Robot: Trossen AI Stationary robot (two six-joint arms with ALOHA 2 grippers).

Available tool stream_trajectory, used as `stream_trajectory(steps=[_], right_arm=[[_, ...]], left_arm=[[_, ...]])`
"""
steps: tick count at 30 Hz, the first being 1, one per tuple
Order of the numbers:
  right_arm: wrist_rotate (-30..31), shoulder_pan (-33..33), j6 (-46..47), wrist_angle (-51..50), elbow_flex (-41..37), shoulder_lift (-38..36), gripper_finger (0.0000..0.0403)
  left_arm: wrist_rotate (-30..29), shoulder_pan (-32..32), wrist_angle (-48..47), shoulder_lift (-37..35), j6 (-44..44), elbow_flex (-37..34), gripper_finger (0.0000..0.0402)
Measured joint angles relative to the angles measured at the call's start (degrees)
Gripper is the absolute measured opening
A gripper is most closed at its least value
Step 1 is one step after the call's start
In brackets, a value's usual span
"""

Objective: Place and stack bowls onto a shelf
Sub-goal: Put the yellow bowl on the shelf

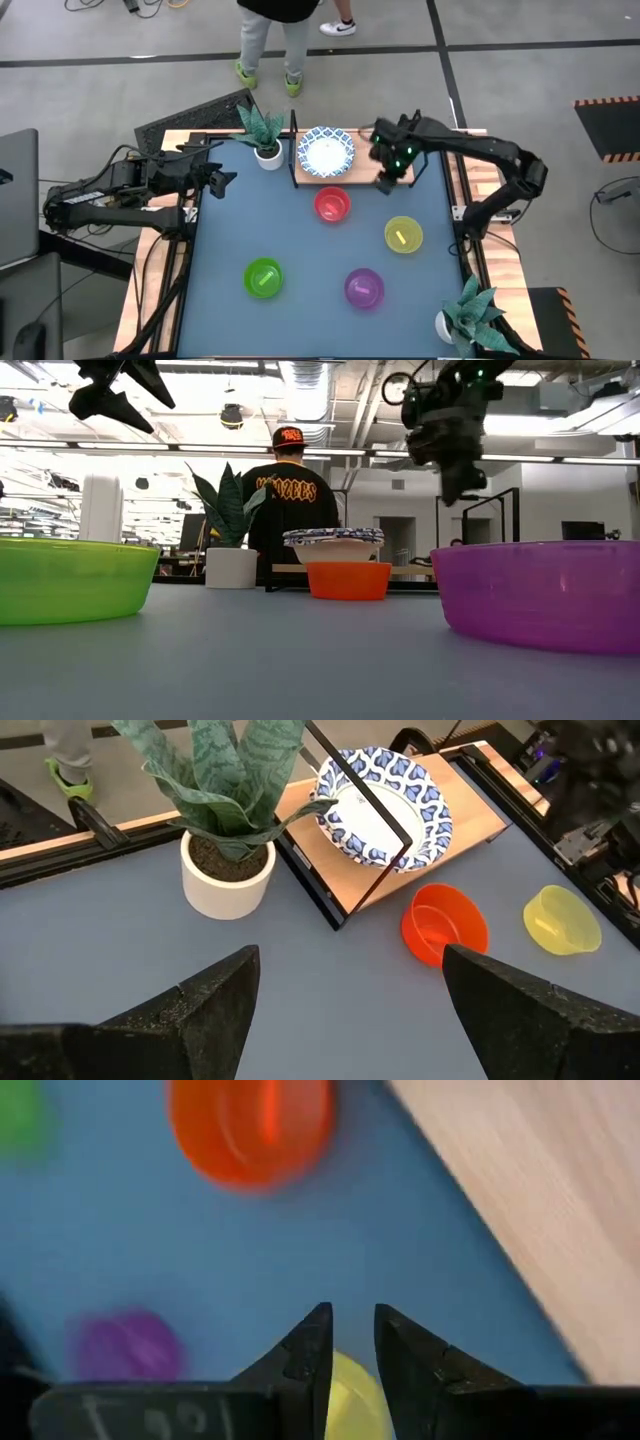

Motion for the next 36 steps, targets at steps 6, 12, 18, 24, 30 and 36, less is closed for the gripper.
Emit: stream_trajectory(steps=[6,12,18,24,30,36], right_arm=[[8.17,9.03,-10.84,-3.38,-4.63,-0.12,0.0102],[8.30,12.59,-11.41,0.12,-13.12,-0.08,0.0103],[8.20,13.25,-11.33,3.95,-19.10,-0.03,0.0103],[9.35,13.20,-11.00,8.46,-22.31,-0.03,0.0103],[9.35,13.23,-10.74,11.26,-24.76,-0.03,0.0093],[9.28,13.71,-9.19,11.23,-24.81,-0.03,0.0022]], left_arm=[[-0.29,0.00,-0.01,0.00,0.22,0.00,0.0300],[-0.36,0.00,-0.02,0.00,0.22,0.00,0.0300],[-0.40,0.00,-0.02,0.00,0.22,0.00,0.0300],[-0.44,0.00,-0.02,0.00,0.17,0.00,0.0300],[-0.44,0.00,-0.02,0.00,0.13,0.00,0.0300],[-0.55,0.00,-0.02,0.00,0.15,-0.01,0.0300]])
